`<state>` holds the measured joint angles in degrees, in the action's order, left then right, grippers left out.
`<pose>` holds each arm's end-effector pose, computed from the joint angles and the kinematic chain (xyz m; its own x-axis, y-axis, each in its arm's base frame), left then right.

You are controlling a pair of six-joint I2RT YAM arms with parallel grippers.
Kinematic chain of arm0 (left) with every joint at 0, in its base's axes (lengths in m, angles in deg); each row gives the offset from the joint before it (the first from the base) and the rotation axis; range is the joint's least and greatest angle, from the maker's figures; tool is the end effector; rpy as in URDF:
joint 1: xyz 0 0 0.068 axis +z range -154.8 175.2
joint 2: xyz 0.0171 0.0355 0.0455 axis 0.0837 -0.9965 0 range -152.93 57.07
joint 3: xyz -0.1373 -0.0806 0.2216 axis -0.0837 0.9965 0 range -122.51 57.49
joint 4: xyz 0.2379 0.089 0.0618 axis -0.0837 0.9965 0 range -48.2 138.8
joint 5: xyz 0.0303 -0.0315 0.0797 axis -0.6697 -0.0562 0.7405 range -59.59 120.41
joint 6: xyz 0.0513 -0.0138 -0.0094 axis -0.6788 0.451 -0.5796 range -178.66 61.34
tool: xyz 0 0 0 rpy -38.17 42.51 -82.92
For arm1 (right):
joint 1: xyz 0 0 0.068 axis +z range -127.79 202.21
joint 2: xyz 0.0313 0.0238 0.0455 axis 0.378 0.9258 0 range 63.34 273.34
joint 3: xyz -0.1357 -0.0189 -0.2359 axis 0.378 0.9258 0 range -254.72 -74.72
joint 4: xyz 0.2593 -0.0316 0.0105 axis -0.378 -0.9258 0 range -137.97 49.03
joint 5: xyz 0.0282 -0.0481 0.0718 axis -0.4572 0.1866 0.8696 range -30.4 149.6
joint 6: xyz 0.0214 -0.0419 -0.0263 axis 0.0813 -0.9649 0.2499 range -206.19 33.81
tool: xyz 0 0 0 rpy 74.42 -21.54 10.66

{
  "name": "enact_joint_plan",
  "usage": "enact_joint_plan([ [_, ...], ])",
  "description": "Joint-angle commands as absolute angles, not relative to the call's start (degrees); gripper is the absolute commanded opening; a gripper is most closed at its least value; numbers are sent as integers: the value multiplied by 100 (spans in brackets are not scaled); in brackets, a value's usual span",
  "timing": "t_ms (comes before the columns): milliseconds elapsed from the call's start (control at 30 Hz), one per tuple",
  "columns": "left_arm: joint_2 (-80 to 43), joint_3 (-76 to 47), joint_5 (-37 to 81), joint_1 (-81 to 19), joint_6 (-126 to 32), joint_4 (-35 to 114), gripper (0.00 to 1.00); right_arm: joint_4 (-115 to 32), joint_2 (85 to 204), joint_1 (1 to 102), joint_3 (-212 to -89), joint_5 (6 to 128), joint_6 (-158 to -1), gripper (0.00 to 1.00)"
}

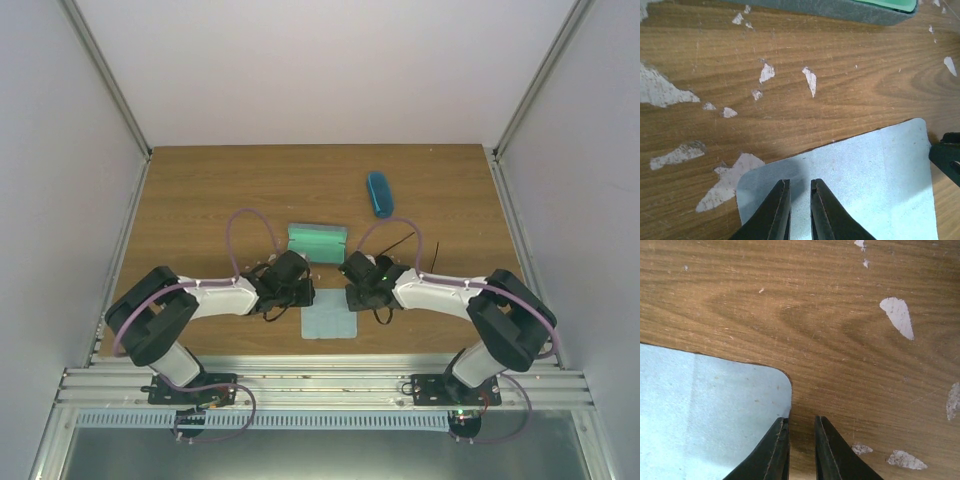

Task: Organize the sunglasses
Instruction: Fold the glasses cleaning cloth at the center of the board.

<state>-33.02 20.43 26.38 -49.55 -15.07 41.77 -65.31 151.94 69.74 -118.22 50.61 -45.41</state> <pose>0.1981 -0.2000 0.1305 -0.9157 -0.0607 -0.3971 0.1393 0.8792 -0.4557 0.1847 0.1935 0.1441 -0.9303 -0.0609 -0.3616 -0.1107 0.9868 0.1186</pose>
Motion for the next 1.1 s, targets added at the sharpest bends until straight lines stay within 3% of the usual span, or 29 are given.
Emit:
enact_joint_plan([
  [0,-3354,1790,2995,-4977,-1720,4624,15,-6685,15252,6936,-11975,4686,-4694,17],
  [100,-3106,1675,2983,-4980,-1729,4685,19,-6746,15154,6930,-12031,4546,-4783,21],
  [267,-2793,1488,3787,-4951,-1500,5493,39,-6710,15179,6928,-12213,4624,-4999,26],
  [333,-2807,1490,3866,-4888,-1486,5648,41,-6639,15231,6925,-12251,4720,-5091,27],
  [600,-3018,1627,3355,-4766,-1709,5440,41,-6530,15689,6893,-12434,4873,-5272,31],
  [1067,-3519,1547,2713,-4699,-1783,5283,27,-6638,15976,6818,-12612,5619,-5401,22],
])
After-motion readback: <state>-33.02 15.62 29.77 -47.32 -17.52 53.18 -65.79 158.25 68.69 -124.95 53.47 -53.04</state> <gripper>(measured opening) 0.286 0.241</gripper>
